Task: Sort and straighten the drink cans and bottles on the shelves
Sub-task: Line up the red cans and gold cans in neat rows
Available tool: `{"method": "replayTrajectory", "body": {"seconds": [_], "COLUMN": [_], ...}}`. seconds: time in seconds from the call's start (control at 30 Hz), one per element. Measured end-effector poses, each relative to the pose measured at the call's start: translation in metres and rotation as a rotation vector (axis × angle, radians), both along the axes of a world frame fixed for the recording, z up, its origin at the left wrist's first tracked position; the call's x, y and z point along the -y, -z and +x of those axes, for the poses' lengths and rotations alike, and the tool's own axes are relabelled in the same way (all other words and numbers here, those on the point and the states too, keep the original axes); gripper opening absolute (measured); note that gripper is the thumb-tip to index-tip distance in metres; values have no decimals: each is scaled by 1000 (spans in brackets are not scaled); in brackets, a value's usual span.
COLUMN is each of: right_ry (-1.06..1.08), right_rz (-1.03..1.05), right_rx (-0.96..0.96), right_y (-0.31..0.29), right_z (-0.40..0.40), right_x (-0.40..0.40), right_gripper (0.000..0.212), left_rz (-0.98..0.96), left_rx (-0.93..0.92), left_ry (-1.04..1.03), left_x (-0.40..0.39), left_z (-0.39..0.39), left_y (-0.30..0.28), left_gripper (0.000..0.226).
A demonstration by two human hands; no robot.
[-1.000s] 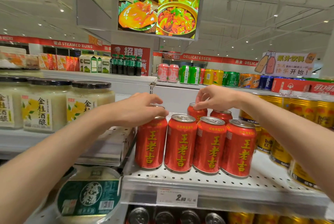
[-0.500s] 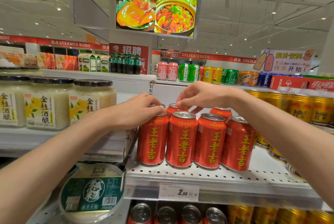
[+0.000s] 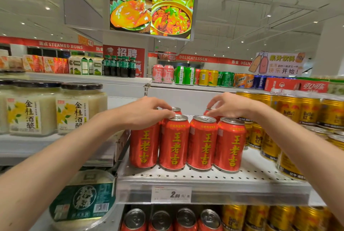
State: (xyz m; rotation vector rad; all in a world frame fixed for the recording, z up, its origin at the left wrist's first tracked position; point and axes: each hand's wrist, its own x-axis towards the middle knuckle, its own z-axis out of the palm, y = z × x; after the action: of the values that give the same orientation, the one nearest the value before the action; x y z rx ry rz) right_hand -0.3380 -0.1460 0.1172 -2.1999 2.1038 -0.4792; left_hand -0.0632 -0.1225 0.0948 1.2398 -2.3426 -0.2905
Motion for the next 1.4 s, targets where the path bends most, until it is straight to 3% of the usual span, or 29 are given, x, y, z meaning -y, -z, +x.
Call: {"method": "replayTrajectory", "body": {"seconds": [0.3,0.53,0.67,0.83,1.0,1.2,1.4], "right_ry": [-174,-250,-242,-265,-264,-281,-278], "right_rz": [64,77,19,-143,-149,-307,-355], "right_rx": [246,237,261,164,91,-1,-44], "right_y": [-8,-6,-9,-6,30,48,52], "right_z": [24,33,22,8,5,7,6], "right_x": [1,-1,-13,-60,-90,-81,-80], "right_gripper": [36,28,35,46,76,76,79], "left_rz": [16,-13,-35,-241,-289,-415,-459], "left_rx": [-14,-14,2,1,137,266,298], "left_ry": [2,12,-2,20,60,32,54], "left_x": [1,3,2,-8,-13,-9,-10], "left_z": [3,1,2,0,-5,-3,-4], "left_y": [2,4,4,6,8,14,16], "left_gripper": [42,39,42,40,64,85,85]}}
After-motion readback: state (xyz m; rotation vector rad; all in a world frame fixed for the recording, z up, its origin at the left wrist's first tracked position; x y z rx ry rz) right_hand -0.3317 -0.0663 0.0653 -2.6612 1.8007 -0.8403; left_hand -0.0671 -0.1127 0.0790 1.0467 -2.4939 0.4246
